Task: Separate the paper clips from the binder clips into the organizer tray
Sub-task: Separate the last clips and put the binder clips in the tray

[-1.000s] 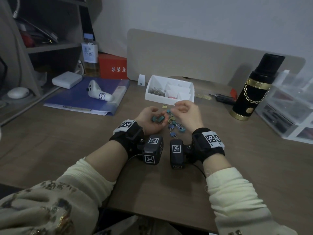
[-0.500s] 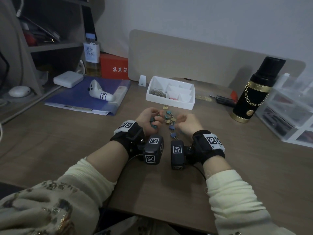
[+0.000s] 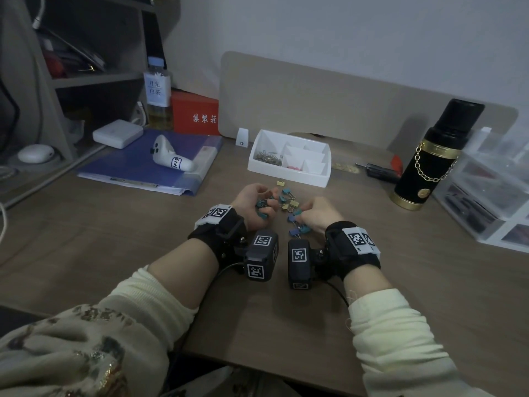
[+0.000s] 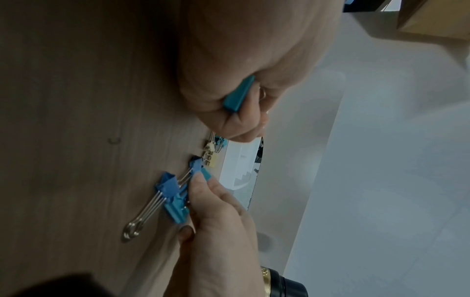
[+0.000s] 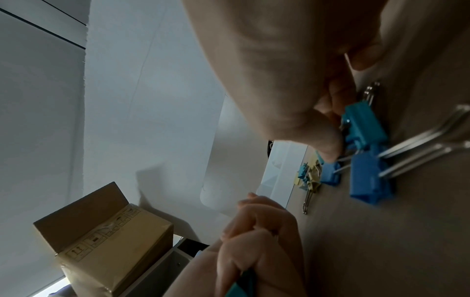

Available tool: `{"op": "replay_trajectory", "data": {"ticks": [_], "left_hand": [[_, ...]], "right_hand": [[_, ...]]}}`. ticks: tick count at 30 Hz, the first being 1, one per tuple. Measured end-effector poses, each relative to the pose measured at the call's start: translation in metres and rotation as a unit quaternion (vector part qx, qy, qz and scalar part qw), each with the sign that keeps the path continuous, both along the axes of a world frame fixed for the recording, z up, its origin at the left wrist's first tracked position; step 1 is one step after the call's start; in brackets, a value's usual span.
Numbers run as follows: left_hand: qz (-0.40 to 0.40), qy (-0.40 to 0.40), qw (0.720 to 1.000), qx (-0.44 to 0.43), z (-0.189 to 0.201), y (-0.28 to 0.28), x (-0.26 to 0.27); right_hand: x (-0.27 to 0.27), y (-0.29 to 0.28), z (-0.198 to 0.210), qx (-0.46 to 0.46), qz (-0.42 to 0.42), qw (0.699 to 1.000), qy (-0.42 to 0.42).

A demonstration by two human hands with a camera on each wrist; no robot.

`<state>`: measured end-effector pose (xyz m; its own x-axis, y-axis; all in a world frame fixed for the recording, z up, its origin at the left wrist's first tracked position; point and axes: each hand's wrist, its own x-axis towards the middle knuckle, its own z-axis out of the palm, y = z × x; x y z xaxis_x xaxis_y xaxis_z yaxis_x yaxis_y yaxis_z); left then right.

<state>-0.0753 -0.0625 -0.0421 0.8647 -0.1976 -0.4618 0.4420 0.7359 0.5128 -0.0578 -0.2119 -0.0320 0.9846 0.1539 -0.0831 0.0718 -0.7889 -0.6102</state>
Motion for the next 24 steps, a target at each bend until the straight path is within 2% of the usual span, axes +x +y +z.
{"op": "replay_trajectory", "data": {"ticks": [7, 12, 16, 18, 22, 24], "left_hand": [[0.016, 0.01, 1.0, -0.012, 0.001, -0.001, 0.0], [0.027, 0.014, 1.0, -0.007, 0.001, -0.002, 0.0], [0.007, 0.016, 1.0, 0.015, 0.002, -0.004, 0.0], [-0.019, 0.005, 1.0, 0.019, 0.002, -0.006, -0.001], [-0.078, -0.021, 0.997, 0.02, 0.003, -0.008, -0.001], [-0.075, -0.019, 0.997, 0.013, 0.003, -0.008, -0.002]], "right_hand": [[0.004, -0.002, -0.002, 0.016, -0.003, 1.0, -0.01], [0.006, -0.004, -0.003, 0.117, -0.053, 0.985, -0.113], [-0.003, 0.007, 0.005, 0.29, 0.023, 0.947, -0.138], [-0.008, 0.014, 0.007, 0.347, 0.063, 0.926, -0.133], [-0.012, 0.019, 0.005, 0.34, 0.111, 0.927, -0.11], [-0.011, 0.019, 0.005, 0.326, 0.119, 0.928, -0.133]]}}
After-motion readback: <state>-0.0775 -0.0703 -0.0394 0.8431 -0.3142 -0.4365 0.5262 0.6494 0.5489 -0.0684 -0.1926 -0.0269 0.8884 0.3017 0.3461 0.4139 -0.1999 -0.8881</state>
